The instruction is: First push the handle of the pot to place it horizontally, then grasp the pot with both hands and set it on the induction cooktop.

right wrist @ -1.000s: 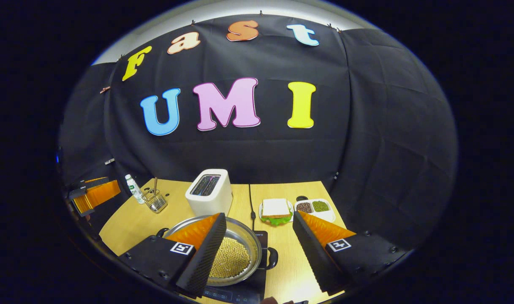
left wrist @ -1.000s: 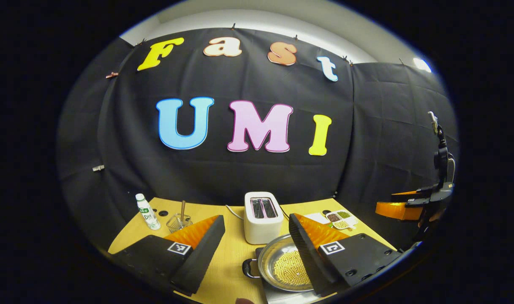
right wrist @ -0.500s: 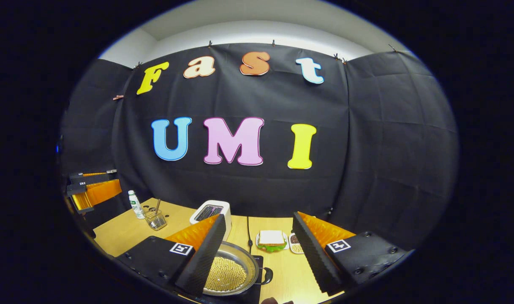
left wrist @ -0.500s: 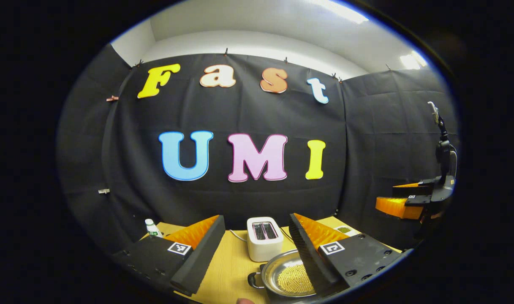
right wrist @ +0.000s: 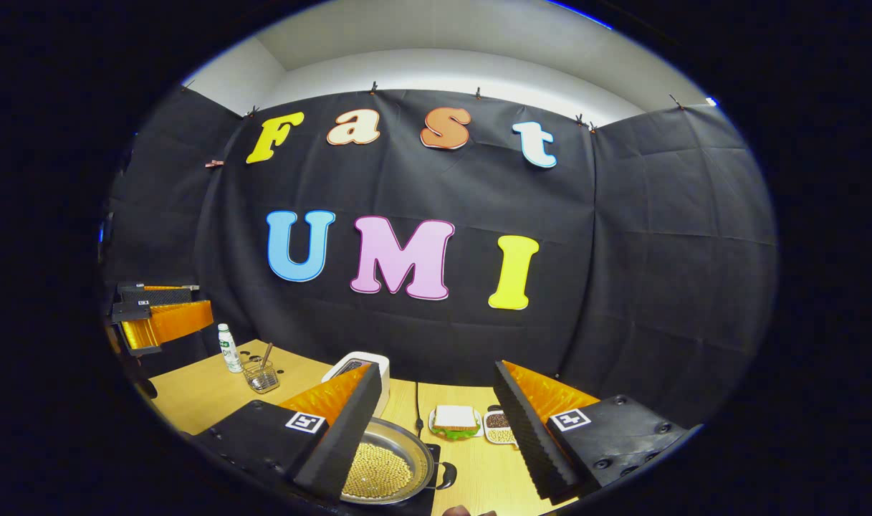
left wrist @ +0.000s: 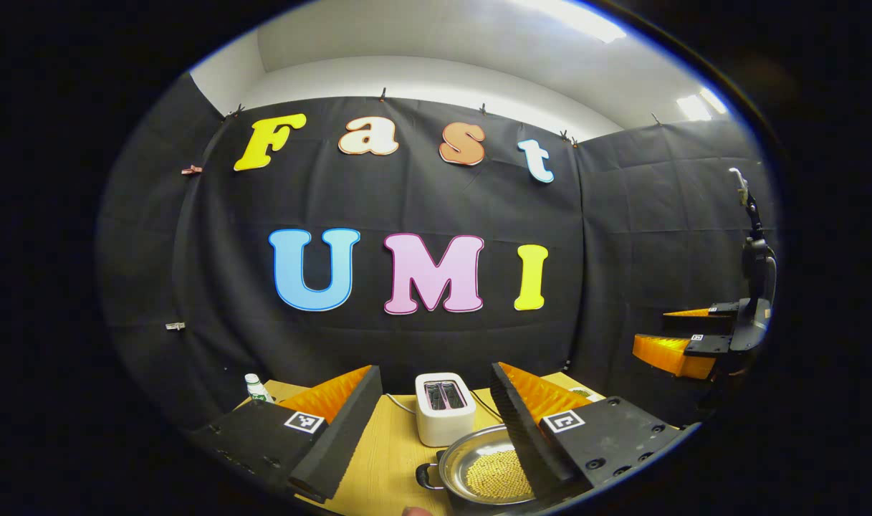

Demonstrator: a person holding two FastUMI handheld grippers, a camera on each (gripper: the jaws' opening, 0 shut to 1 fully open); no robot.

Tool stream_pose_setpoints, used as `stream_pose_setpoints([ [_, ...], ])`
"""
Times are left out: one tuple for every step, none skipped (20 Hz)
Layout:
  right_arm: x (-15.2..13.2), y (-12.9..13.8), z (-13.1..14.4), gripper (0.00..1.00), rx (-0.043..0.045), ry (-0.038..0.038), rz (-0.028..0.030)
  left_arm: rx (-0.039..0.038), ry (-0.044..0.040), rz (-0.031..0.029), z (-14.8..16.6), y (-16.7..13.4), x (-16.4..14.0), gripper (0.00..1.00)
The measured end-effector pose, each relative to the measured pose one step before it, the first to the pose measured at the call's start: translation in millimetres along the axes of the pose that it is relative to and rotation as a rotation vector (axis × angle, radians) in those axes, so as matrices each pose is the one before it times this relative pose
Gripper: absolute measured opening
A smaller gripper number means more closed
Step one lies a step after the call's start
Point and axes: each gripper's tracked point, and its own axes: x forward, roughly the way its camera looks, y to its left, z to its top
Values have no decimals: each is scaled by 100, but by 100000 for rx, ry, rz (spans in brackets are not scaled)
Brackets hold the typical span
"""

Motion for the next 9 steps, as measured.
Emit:
stream_pose_setpoints([
  [29, -91, 76, 98, 9, -296, -231, 233, 378, -278, 77, -104, -1, 95],
  [38, 109, 111, 98, -21, -145, 2, 248, 213, 21, -194, 7, 78, 95],
  [-27, 51, 35, 98, -264, -272, -14, 37, 68, 102, 120, -6, 29, 95],
  [-86, 50, -70, 98, -399, 18, -16, -178, -197, 99, 123, 22, 57, 95],
  [27, 35, -116, 98, -221, 296, 171, -208, 266, -189, -28, -115, 14, 92],
  [-35, 41, -40, 98, -84, 51, 35, 41, 529, -50, -152, -87, -1, 95],
  [47, -40, 72, 98, 112, 4, -70, -9, 400, -174, -117, 7, -14, 95],
  [1, 1, 84, 98, 281, -95, -211, -141, 243, -32, -83, -62, 85, 95],
  [49, -46, 12, 98, 331, 146, -65, -275, 234, -241, 157, -83, -47, 95],
])
